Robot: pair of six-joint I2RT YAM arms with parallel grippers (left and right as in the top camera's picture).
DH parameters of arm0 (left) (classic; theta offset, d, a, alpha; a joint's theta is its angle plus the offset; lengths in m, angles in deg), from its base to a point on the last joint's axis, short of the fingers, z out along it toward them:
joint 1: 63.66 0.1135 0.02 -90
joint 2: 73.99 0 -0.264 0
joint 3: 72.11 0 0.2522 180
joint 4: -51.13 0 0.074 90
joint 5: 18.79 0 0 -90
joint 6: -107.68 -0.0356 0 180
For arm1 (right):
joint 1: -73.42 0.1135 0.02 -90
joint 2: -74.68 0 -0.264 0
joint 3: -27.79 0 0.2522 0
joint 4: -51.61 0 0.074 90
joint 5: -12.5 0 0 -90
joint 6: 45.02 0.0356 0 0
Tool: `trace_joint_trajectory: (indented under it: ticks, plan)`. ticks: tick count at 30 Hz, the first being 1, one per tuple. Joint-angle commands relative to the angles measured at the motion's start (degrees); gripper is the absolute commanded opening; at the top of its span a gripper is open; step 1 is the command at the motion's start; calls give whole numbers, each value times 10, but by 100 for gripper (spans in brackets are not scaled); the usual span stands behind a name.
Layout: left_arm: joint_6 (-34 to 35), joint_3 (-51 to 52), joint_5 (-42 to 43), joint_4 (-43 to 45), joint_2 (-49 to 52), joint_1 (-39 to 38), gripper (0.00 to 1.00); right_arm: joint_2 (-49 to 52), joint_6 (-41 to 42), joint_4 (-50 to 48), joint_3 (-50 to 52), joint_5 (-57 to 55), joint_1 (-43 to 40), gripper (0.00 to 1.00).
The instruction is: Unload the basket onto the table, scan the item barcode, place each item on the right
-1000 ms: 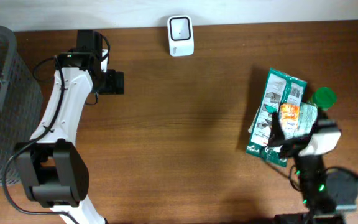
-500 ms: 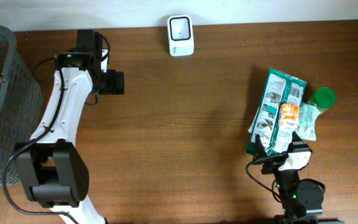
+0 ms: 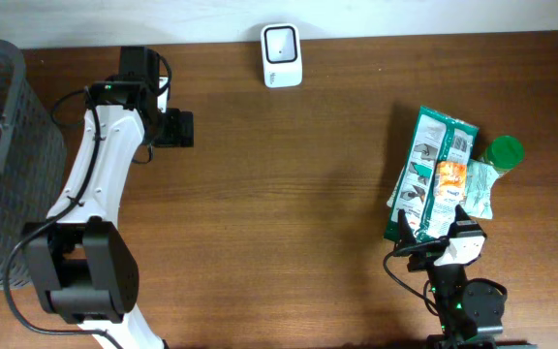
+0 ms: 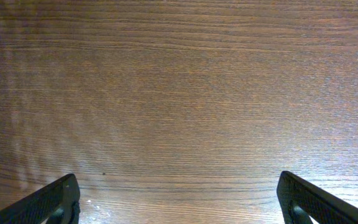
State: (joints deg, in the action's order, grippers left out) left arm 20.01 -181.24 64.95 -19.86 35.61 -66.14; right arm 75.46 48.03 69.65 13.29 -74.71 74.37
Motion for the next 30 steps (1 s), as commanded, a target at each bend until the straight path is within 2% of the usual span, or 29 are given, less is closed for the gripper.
trace_joint_trajectory:
  ticks: [1,6,7,8,13,16,21,24,28,30]
  plan:
    - [-13,-4,-7,0,-11,2,99,-4,4,1,4,-5,6,98]
    - [-21,15,-14,9,-113,2,99,-4,4,1,4,-5,6,98]
    - [-20,84,-16,95,-180,2,99,-4,4,1,4,-5,6,98]
    - [-20,120,-15,135,-209,2,99,-4,4,1,4,-5,6,98]
    - [-20,445,-1,436,-462,2,99,-4,4,1,4,-5,6,98]
    - [-21,604,0,552,-606,2,99,-4,4,1,4,-5,6,98]
    - [-97,777,11,630,-797,2,99,-4,4,1,4,-5,6,98]
    - [-120,859,11,654,-895,2,99,-4,4,1,4,-5,6,98]
    - [-196,914,51,653,-980,5,99,-4,4,1,4,-5,6,98]
    - [-198,934,52,645,-1008,20,99,-4,4,1,4,-5,6,98]
